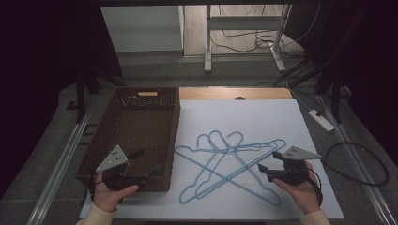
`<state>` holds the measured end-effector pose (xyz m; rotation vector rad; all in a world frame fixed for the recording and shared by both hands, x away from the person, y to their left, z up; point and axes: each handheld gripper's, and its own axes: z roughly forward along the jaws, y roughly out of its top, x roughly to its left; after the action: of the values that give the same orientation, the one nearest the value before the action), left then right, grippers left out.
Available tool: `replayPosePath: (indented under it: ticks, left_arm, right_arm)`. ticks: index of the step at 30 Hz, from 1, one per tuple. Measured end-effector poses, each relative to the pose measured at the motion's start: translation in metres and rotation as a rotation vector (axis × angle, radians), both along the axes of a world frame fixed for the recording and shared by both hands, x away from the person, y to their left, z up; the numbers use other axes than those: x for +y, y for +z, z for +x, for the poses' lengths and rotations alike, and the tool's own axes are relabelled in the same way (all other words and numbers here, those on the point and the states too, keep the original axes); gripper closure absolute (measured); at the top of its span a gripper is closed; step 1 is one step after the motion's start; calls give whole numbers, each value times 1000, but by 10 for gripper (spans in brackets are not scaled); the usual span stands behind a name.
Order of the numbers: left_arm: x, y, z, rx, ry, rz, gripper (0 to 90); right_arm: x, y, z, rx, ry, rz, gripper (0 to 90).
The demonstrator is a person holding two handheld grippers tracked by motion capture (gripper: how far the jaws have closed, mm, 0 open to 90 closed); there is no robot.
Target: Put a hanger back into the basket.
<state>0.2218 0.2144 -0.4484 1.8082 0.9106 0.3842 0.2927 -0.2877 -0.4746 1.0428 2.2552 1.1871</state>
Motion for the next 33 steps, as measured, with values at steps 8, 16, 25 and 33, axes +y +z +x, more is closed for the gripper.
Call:
replayPosePath:
  ticks: [8,16,25,33]
  left_arm:
    - [-2,-2,1,7,1,3,158]
    - [-4,-2,3,6,-4,10,160]
    - [-5,1,1,1,-12,5,160]
    - [-6,0,1,2,-18,9,159]
  right_arm:
    - [16,5,8,5,17,-27,239]
    - [35,8,18,20,46,-37,248]
    - [63,19,45,82,57,-22,263]
    - [90,33,58,98,79,-65,268]
